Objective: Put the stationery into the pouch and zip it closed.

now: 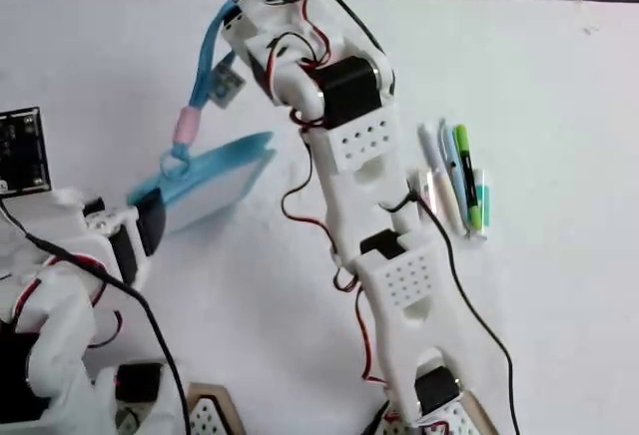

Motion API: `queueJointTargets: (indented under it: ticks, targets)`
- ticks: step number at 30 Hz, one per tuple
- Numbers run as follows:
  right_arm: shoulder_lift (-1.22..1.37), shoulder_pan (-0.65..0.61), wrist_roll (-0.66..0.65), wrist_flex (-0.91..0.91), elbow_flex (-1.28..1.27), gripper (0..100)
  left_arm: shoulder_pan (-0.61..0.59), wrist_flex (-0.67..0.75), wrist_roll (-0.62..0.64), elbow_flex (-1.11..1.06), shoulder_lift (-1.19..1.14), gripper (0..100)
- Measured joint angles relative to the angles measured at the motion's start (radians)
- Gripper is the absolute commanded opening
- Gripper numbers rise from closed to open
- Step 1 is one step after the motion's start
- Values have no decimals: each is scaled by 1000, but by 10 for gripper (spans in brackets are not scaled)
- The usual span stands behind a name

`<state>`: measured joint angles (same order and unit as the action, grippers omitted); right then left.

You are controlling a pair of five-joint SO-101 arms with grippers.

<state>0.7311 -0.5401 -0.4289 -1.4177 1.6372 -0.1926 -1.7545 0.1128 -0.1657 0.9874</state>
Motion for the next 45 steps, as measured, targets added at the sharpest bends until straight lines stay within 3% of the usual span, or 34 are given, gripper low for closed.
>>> queueJointTargets:
  ticks: [10,21,34,38,45]
  targets:
    - [0,0,0,0,0,17,-92,8,9,-11,2,223]
    - [0,0,0,0,0,17,-92,-25,6,206,14,222]
    - [0,0,0,0,0,17,-94,-21,9,2,14,221]
    - [0,0,0,0,0,17,-94,-12,11,-35,15,153]
    - [0,0,0,0,0,17,-91,68,-115,-147,15,121]
